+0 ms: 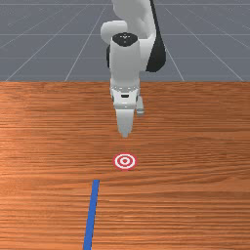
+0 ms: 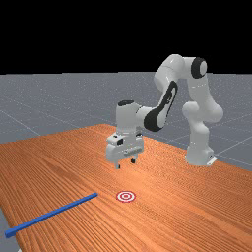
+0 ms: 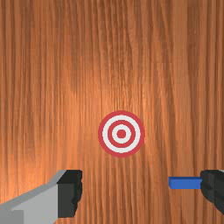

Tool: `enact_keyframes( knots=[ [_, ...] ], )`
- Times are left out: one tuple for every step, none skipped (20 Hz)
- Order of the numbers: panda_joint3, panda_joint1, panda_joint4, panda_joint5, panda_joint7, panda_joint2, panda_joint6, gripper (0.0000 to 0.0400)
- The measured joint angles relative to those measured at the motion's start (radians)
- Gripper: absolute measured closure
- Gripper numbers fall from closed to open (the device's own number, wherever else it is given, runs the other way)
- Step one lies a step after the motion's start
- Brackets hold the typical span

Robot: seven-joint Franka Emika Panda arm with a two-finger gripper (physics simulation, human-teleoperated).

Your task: Pull the pivot to the target area

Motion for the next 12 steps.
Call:
enact_keyframes(
  knots=[
    [0.000, 0.000, 0.003, 0.000, 0.000, -0.014, -0.029, 0.0157],
    [0.000, 0.000, 0.007, 0.000, 0.000, -0.026, -0.038, 0.0252],
    [0.000, 0.000, 0.010, 0.000, 0.000, -0.031, -0.043, 0.0310],
    [0.000, 0.000, 0.011, 0.000, 0.000, -0.037, -0.052, 0.0346],
    [0.000, 0.000, 0.016, 0.000, 0.000, -0.047, -0.070, 0.0367],
    [0.014, -0.016, 0.020, 0.045, -0.038, -0.053, -0.077, 0.0380],
    [0.014, -0.016, 0.021, 0.046, -0.038, -0.057, -0.082, 0.0388],
    [0.014, -0.017, 0.023, 0.049, -0.040, -0.060, -0.087, 0.0393],
    [0.002, -0.004, 0.049, 0.009, -0.007, -0.049, -0.124, 0.0395],
    [0.002, -0.004, 0.052, 0.009, -0.007, -0.046, -0.127, 0.0397],
    [0.002, -0.004, 0.039, 0.009, -0.007, -0.051, -0.107, 0.0398],
    [0.002, -0.004, 0.040, 0.009, -0.007, -0.049, -0.108, 0.0399]
  ],
)
